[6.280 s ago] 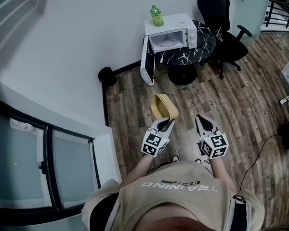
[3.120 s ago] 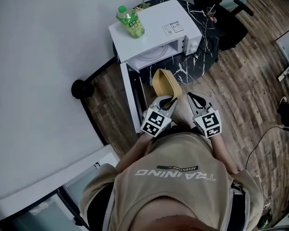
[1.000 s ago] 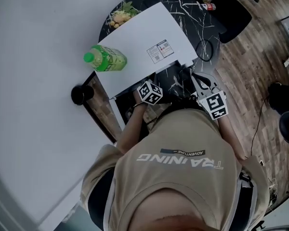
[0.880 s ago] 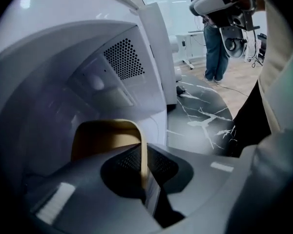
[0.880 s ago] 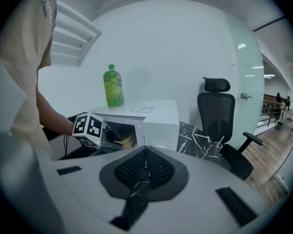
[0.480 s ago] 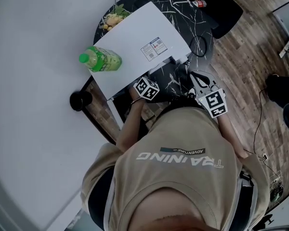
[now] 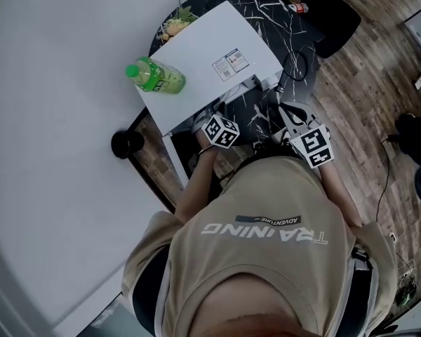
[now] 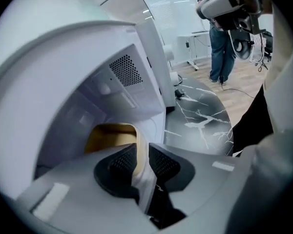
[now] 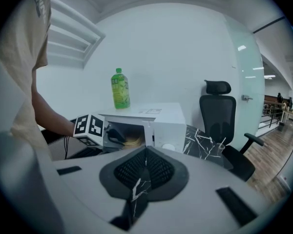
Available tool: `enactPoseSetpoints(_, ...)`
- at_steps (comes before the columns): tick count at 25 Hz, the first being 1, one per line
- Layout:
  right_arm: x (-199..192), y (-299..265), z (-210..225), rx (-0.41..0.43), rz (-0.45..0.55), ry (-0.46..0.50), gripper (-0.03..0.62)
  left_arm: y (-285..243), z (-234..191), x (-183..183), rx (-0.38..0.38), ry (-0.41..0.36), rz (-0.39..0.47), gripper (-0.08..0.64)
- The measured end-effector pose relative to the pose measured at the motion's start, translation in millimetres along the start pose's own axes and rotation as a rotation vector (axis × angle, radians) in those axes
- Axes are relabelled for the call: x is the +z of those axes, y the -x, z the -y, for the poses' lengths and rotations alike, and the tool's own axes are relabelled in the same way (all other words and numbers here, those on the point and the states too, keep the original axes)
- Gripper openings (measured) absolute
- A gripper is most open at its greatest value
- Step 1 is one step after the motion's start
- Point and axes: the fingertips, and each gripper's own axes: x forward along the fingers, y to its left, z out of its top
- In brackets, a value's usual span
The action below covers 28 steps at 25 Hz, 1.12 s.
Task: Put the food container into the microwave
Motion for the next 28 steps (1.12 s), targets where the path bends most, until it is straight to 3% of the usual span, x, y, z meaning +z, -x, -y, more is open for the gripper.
enactPoseSetpoints(7,23,-5,-12,0.062,0.037,0.012,0.009,59,8,39,0.044,0.080,0.126,0.060)
enactPoseSetpoints(12,60,-11,-18,0.072,0.080,0.064,0.009,111,-2,88,0.010,0.261,0.324,0.012)
enactPoseSetpoints(18,136,-4,-16,0.065,0.214,0.185,0.009,177,-50,147,0.076,0.373,0.567,0.009)
enactPoseSetpoints(21,170,2,-29,0.073,0.309,0.134,0.009,218,-71,162,0.022,0.472,0.709,0.009)
enactPoseSetpoints(24,207,7,-21,0.096,0.365,0.126,0.009,240,-99,186,0.041,0.556,0.833,0.009)
enactPoseSetpoints(28,244,9,-18,0.101,0.416,0.177,0.009,254,-130,196,0.094,0.591,0.886,0.009)
